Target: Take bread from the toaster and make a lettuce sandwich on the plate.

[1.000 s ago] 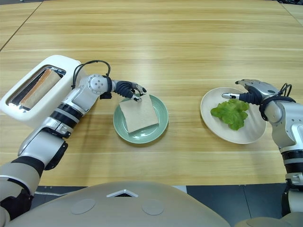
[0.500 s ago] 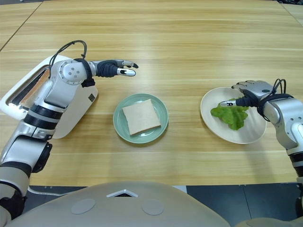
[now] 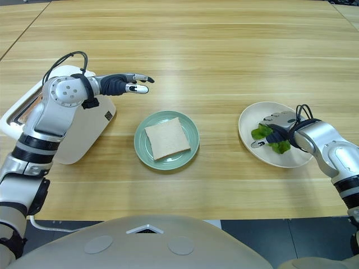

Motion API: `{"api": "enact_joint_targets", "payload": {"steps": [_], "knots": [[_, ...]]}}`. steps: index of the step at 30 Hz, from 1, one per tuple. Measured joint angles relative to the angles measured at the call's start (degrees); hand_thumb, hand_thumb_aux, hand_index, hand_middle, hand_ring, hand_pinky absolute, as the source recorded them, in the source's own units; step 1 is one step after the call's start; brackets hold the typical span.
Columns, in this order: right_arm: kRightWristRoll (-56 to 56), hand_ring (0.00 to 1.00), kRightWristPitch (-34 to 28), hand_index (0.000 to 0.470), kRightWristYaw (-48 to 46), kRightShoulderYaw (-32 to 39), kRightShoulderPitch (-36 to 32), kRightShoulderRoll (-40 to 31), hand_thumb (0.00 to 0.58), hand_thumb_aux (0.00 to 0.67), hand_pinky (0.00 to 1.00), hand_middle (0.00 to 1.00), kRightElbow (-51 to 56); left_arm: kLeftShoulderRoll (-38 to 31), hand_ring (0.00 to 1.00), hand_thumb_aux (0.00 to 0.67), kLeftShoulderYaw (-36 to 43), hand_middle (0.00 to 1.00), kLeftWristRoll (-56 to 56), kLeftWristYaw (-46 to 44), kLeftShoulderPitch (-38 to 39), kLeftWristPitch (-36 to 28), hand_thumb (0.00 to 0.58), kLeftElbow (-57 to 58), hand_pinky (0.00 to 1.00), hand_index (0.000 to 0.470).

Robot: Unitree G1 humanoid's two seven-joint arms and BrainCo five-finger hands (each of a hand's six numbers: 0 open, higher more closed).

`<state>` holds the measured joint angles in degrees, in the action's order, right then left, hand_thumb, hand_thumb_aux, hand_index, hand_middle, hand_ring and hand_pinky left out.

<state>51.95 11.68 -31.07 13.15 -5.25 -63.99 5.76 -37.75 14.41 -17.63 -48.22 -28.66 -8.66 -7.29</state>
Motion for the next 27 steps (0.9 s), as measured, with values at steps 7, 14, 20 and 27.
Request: {"api": "enact_joint_targets", "payload": {"steps": [7, 14, 20, 27], "knots": [[-0.2, 0.0, -0.3, 0.0, 3.8, -2.2, 3.6, -0.7, 0.0, 0.0, 0.0, 0.0, -0.7, -2.0, 0.0, 0.0, -2.4, 0.0, 1.7, -1.3, 3.1, -3.1, 0.0, -10.6, 0.0, 0.0], [-0.3, 0.0, -1.3, 0.0, 5.8, -7.9, 7.2, -3.6, 0.0, 0.0, 0.0, 0.0, -1.8, -2.1, 0.0, 0.0, -2.4, 0.0, 1.8, -1.1, 3.3, -3.4, 0.0, -10.9, 0.0, 0.0], [-1.5, 0.0, -2.6, 0.0, 5.1, -12.0, 11.0, -4.4, 0.0, 0.0, 0.0, 0.0, -4.8, -2.0, 0.0, 0.0, -2.4, 0.0, 1.9, -1.0, 3.4, -3.1, 0.0, -10.3, 0.0, 0.0], [-2.5, 0.0, -2.5, 0.015, 1.1, -12.3, 12.7, -5.2, 0.036, 0.021, 0.0, 0.0, -7.3, -2.1, 0.0, 0.0, -3.0, 0.0, 3.1, -1.0, 3.9, -3.1, 0.0, -10.8, 0.0, 0.0]]}}
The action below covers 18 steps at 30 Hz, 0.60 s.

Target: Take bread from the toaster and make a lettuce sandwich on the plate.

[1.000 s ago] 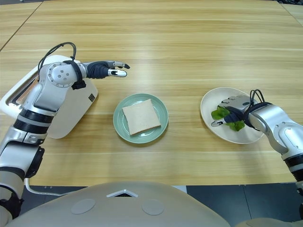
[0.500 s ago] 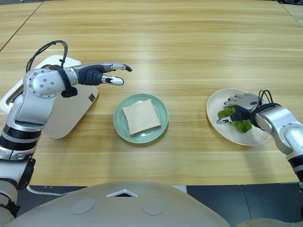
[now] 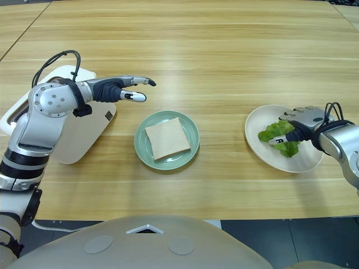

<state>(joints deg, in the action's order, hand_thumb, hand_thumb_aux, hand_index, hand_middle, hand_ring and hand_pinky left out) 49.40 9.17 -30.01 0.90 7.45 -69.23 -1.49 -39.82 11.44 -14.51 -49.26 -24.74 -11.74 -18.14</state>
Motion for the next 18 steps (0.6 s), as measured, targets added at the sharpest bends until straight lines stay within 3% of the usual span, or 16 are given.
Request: {"api": "enact_joint_targets", "payload": {"steps": [3, 5, 6, 7, 9, 10, 11, 12, 18], "knots": [[0.0, 0.0, 0.4, 0.011, -0.8, 1.0, -0.1, 0.0, 0.027, 0.016, 0.0, 0.0, 0.3, -0.1, 0.0, 0.0, -0.6, 0.0, 0.6, 0.0, 0.0, -0.4, 0.0, -0.8, 0.0, 0.0], [-0.1, 0.0, 1.1, 0.092, -0.8, 1.6, -0.4, 0.1, 0.205, 0.131, 0.0, 0.0, 1.0, -0.2, 0.0, 0.0, -0.8, 0.0, 0.8, 0.0, 0.0, -0.5, 0.0, -1.6, 0.0, 0.0], [-0.1, 0.0, 1.3, 0.225, -0.8, 2.0, -0.5, 0.1, 0.422, 0.321, 0.0, 0.0, 1.6, -0.2, 0.0, 0.0, -1.0, 0.0, 1.0, 0.0, 0.1, -0.6, 0.0, -1.8, 0.0, 0.0], [0.0, 0.0, 1.6, 0.262, -0.8, 2.7, -0.8, 0.3, 0.466, 0.373, 0.0, 0.0, 2.4, -0.3, 0.0, 0.0, -1.2, 0.0, 1.1, 0.0, 0.2, -0.8, 0.0, -2.2, 0.0, 0.0], [0.0, 0.0, 1.7, 0.295, -0.8, 3.0, -0.8, 0.3, 0.5, 0.42, 0.0, 0.0, 2.8, -0.4, 0.0, 0.0, -1.4, 0.0, 1.1, 0.0, 0.3, -0.9, 0.0, -2.4, 0.0, 0.0], [0.0, 0.0, 1.7, 0.363, -0.7, 3.0, -0.8, 0.3, 0.55, 0.518, 0.0, 0.0, 3.0, -0.4, 0.0, 0.0, -1.4, 0.0, 1.1, 0.0, 0.3, -0.9, 0.0, -2.4, 0.0, 0.0], [0.0, 0.0, 1.7, 0.402, -0.7, 3.1, -0.8, 0.3, 0.568, 0.573, 0.0, 0.0, 3.1, -0.4, 0.0, 0.0, -1.5, 0.0, 1.1, 0.1, 0.4, -0.9, 0.0, -2.4, 0.0, 0.0], [0.0, 0.0, 1.7, 0.47, -0.7, 3.2, -0.9, 0.3, 0.58, 0.67, 0.0, 0.0, 3.1, -0.4, 0.0, 0.0, -1.5, 0.0, 1.2, 0.1, 0.5, -0.9, 0.0, -2.5, 0.0, 0.0], [-0.1, 0.0, 1.7, 0.47, 0.3, 3.2, -1.2, 1.1, 0.58, 0.67, 0.0, 0.0, 2.2, -0.3, 0.0, 0.0, -1.6, 0.0, 1.2, 0.4, 1.0, -0.9, 0.0, -3.2, 0.0, 0.0]]}}
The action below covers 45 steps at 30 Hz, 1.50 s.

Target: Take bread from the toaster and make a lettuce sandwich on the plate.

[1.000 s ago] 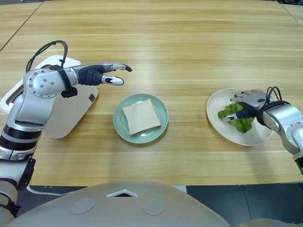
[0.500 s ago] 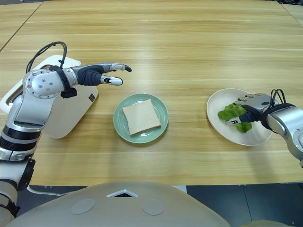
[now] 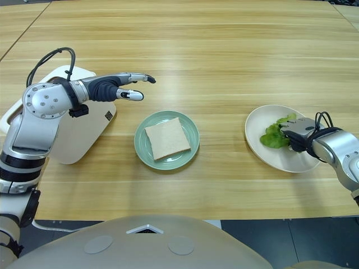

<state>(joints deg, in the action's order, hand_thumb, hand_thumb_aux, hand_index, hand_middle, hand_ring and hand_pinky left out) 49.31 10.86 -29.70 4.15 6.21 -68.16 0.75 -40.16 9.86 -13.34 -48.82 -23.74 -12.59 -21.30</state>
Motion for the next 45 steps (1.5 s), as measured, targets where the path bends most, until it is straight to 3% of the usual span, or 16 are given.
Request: {"api": "enact_joint_targets", "payload": {"steps": [10, 13, 19, 24, 32, 45], "knots": [[-8.9, 0.0, 3.7, 0.47, 9.7, -10.7, -7.4, 2.9, 0.58, 0.67, 0.0, 0.0, -10.2, 0.8, 0.0, 0.0, 0.4, 0.0, -0.1, 1.9, 0.0, 1.2, 0.0, 2.2, 0.0, 0.0], [-10.5, 0.0, 6.0, 0.47, 10.0, -7.3, -10.0, 6.6, 0.58, 0.67, 0.0, 0.0, -12.4, 1.3, 0.0, 0.0, 0.8, 0.0, -0.1, 2.3, -0.2, 1.6, 0.0, 3.1, 0.0, 0.0], [-8.1, 0.0, 11.5, 0.47, 10.8, 6.9, -19.3, 20.2, 0.58, 0.67, 0.0, 0.0, -13.1, 2.8, 0.0, 0.0, -1.2, 0.0, 0.7, 5.2, -1.9, 2.2, 0.0, 5.8, 0.0, 0.0], [-3.6, 0.0, 14.7, 0.47, 12.1, 15.3, -21.4, 27.8, 0.58, 0.67, 0.0, 0.0, -10.1, 3.9, 0.0, 0.0, -4.2, 0.0, 3.3, 8.3, -6.6, 2.2, 0.0, 8.4, 0.0, 0.0], [-1.8, 0.0, 16.6, 0.47, 11.3, 20.6, -21.3, 32.1, 0.58, 0.67, 0.0, 0.0, -9.2, 4.5, 0.0, 0.0, -3.9, 0.0, 3.5, 8.7, -6.9, 4.4, 0.0, 11.8, 0.0, 0.0], [-2.9, 0.0, 17.0, 0.47, 9.9, 20.4, -19.5, 33.2, 0.58, 0.67, 0.0, 0.0, -11.3, 4.9, 0.0, 0.0, -3.6, 0.0, 3.5, 9.5, -9.0, 7.1, 0.0, 17.8, 0.0, 0.0]]}}
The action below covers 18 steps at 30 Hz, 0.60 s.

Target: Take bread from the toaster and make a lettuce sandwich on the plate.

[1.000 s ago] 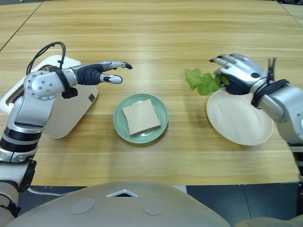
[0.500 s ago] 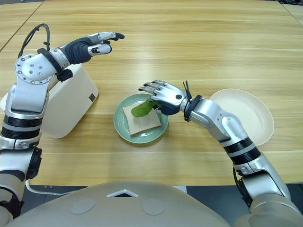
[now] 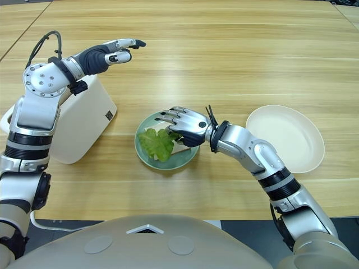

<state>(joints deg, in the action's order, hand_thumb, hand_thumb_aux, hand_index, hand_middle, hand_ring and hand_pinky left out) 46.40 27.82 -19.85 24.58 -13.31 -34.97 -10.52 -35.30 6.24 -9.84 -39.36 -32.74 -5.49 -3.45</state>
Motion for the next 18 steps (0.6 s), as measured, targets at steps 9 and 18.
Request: {"api": "enact_joint_targets", "payload": {"steps": [9, 18], "knots": [[3.1, 0.0, 0.1, 0.47, 1.8, -0.1, -0.2, 0.5, 0.58, 0.67, 0.0, 0.0, 2.0, 0.0, 0.0, 0.0, 0.0, 0.0, 0.0, 0.1, -0.2, 0.9, 0.0, 0.9, 0.0, 0.0], [7.9, 0.0, 4.3, 0.47, 15.2, -2.9, -3.5, -1.3, 0.58, 0.67, 0.0, 0.0, 4.5, 0.0, 0.0, 0.0, 0.0, 0.0, 0.2, 0.1, -0.2, 1.2, 0.0, 0.7, 0.0, 0.0]]}}
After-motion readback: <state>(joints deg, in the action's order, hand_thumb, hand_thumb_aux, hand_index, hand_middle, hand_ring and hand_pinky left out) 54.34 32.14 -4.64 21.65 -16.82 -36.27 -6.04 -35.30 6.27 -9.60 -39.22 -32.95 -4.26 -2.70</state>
